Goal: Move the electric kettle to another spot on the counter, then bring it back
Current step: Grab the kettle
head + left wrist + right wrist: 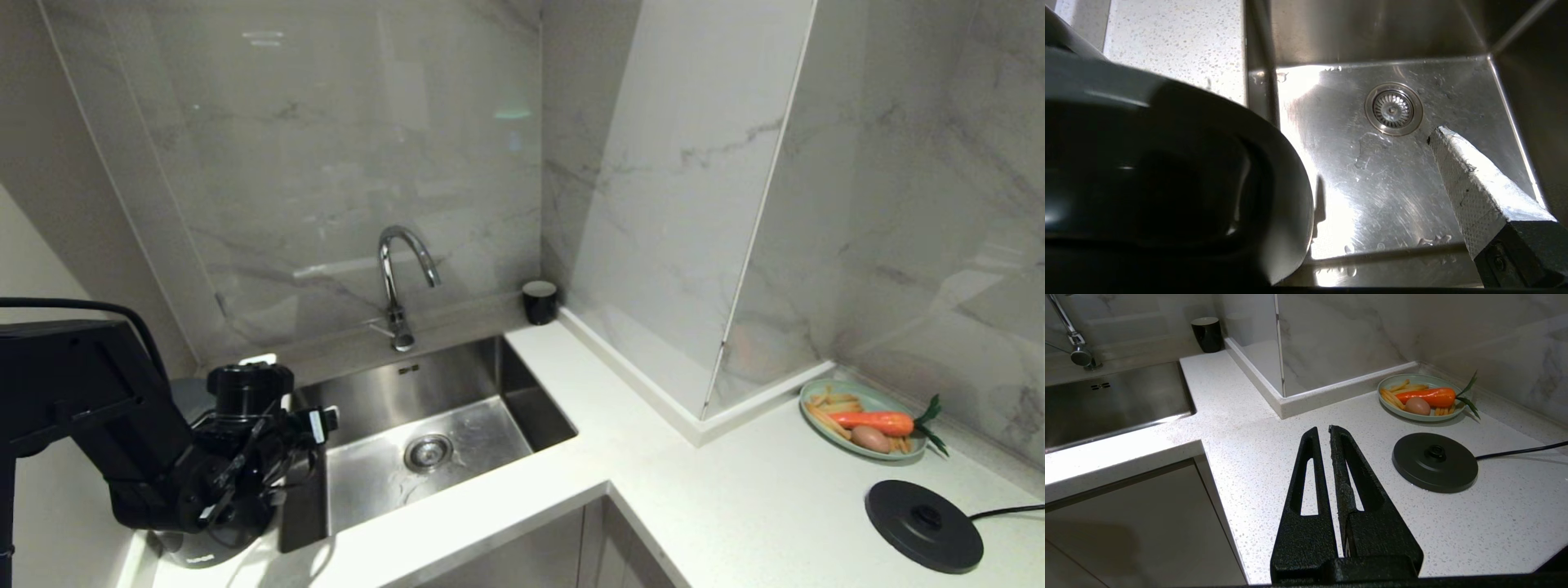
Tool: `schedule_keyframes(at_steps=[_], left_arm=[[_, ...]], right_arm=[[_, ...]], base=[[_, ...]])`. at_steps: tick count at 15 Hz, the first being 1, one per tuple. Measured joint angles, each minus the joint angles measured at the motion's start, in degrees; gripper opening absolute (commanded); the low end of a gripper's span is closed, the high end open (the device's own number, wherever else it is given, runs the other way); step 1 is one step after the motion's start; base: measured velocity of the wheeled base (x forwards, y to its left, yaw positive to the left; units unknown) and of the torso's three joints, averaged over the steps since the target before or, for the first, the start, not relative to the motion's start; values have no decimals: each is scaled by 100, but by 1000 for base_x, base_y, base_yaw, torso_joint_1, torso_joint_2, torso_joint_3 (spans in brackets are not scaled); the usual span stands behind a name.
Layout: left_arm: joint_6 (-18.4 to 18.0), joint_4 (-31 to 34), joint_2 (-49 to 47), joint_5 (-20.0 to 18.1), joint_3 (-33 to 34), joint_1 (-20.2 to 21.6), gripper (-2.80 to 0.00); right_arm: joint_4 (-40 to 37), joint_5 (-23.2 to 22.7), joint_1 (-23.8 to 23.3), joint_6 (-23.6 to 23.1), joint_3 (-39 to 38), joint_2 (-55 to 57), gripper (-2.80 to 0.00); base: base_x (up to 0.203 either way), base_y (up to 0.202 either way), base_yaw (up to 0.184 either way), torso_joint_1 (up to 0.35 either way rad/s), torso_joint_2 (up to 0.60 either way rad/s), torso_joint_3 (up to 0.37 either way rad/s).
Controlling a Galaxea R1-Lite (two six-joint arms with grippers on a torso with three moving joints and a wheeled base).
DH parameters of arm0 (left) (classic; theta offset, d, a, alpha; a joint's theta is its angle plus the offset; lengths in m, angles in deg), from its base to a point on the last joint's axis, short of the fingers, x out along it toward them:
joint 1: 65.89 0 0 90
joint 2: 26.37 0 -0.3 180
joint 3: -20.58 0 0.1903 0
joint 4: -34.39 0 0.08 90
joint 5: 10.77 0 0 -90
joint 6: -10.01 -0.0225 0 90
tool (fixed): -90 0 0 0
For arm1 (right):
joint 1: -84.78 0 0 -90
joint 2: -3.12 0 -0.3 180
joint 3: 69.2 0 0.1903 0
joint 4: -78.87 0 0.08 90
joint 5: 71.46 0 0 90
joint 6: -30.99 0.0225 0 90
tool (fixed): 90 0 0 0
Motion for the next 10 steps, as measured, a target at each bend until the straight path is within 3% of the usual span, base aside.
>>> schedule_keyframes(at_steps=[3, 5, 6, 7, 10], left_arm=[[-39, -375, -107, -17, -24, 27, 0], [-298, -1123, -269, -16, 82, 29, 0], [-381, -1445, -345, -17, 140, 33, -201], [-392, -1552, -389, -17, 164, 35, -280], [-402, -1570, -436, -15, 188, 57, -280]], right_arm=[[0, -2, 0, 2, 0, 0, -280], [0, 0, 0, 1, 0, 0, -280], [0, 0, 0, 0, 0, 0, -280], [0, -2, 0, 2, 0, 0, -280], [-1, 0, 0, -1, 0, 0, -280]], base=[[0, 0, 0, 0, 0, 0], [0, 0, 0, 0, 0, 0], [0, 0, 0, 0, 0, 0], [0, 0, 0, 0, 0, 0], [0, 0, 0, 0, 0, 0]])
